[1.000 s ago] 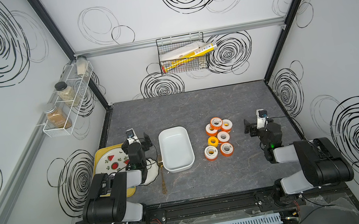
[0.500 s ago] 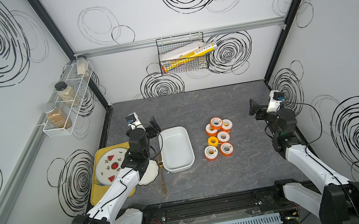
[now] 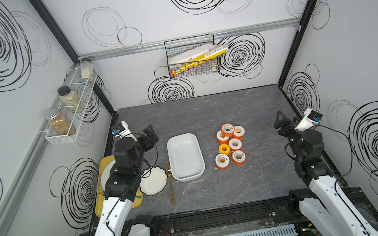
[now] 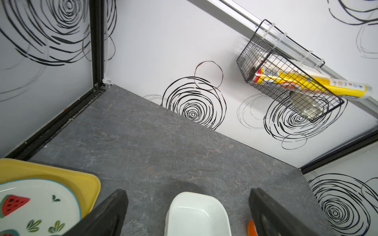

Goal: Put the sealing tape into the storage box
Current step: Pick up the sealing tape at the center of the board.

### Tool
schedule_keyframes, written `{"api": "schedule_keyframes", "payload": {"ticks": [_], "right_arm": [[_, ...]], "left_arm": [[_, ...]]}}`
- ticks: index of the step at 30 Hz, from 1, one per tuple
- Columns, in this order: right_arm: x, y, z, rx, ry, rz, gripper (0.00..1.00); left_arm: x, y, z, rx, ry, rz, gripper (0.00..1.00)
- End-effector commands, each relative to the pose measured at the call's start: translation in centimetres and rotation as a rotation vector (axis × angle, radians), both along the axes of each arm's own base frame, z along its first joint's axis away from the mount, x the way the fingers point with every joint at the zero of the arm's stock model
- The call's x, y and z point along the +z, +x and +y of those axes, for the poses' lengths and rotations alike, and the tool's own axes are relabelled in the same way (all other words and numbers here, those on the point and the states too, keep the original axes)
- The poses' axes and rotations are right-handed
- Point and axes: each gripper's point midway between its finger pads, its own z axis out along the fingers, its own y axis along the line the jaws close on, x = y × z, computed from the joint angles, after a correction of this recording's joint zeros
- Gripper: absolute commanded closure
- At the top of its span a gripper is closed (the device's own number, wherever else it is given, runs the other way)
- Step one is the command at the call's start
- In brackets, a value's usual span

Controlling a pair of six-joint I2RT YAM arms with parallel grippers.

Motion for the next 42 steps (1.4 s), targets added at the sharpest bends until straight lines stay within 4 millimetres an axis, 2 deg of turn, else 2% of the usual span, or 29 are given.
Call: {"api": "schedule_keyframes", "payload": {"ticks": [1,4,13,17,23,28,33,38,42], "right_arm": [[-0.6,0.1,0.6,0.036,0.007,0.038,0.12],[-1.1,0.5,0.9,0.051,-0.001,0.079,0.11],[-2.9,1.7,1.8,0.104,0.004,0.160,0.13],[-2.9,2.5,2.4,0.139,-0.004,0.203,0.14],[-3.2,5.2,4.5,0.259,0.015,0.338,0.14],[-5.1,7.3,6.9,0.373,0.038,0.474,0.13],[-7.1,8.2,8.4,0.414,-0.003,0.560,0.13],[-9.9,8.8,11.0,0.482,-0.061,0.661,0.12],[-11.3,9.5,13.1,0.527,-0.108,0.727,0.04]], "left_arm": [[-2.6,-1.6,0.2,-0.049,0.062,0.065,0.01],[-3.9,-2.2,0.3,-0.059,0.079,0.073,0.03],[-4.1,-2.6,0.1,-0.078,0.085,0.083,0.06],[-4.5,-2.5,0.0,-0.079,0.083,0.097,0.07],[-4.9,-2.2,-0.3,-0.097,0.079,0.118,0.08],[-5.1,-2.3,-0.2,-0.098,0.082,0.124,0.07],[-5.5,-2.1,-0.5,-0.113,0.077,0.137,0.08],[-5.6,-2.0,-0.7,-0.120,0.076,0.142,0.08],[-5.6,-2.1,-0.7,-0.121,0.075,0.139,0.08]]}}
